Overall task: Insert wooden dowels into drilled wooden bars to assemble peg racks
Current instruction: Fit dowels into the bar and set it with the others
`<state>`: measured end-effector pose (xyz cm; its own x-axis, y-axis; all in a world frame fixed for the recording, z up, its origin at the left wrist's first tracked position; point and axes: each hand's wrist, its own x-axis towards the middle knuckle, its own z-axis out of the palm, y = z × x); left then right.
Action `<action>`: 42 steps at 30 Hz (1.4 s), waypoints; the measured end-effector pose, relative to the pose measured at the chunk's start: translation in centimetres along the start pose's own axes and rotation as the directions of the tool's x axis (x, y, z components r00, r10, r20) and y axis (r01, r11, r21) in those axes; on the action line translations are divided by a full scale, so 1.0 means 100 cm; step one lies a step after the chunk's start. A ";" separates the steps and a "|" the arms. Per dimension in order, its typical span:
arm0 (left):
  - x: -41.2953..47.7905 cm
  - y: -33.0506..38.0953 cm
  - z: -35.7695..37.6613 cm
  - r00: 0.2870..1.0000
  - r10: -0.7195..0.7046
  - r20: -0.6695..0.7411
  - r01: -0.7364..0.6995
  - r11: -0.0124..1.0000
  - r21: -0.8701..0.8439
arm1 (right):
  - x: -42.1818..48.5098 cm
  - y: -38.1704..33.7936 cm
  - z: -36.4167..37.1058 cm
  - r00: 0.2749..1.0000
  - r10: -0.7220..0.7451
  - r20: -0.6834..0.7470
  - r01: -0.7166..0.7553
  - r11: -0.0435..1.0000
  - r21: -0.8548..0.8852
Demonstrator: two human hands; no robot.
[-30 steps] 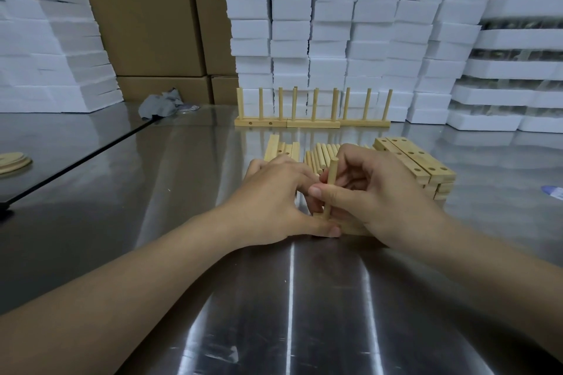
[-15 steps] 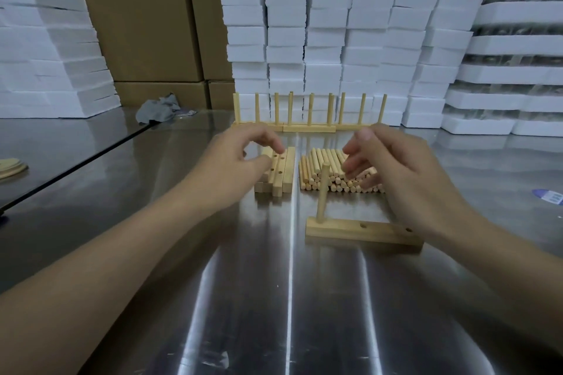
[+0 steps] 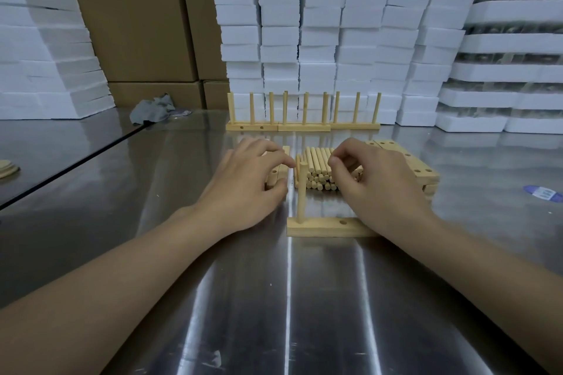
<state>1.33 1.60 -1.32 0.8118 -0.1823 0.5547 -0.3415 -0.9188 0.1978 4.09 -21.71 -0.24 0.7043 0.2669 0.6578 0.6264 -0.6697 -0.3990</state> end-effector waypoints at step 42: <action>0.002 0.013 -0.005 0.993 0.099 0.069 -0.111 0.974 0.198 | 0.003 0.004 -0.011 0.994 0.088 -0.059 -0.079 0.988 0.132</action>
<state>0.78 0.52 -0.49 0.8045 -0.2962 0.5148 -0.3289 -0.9439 -0.0291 4.20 -22.65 0.51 0.7355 0.1657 0.6570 0.6072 -0.5915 -0.5305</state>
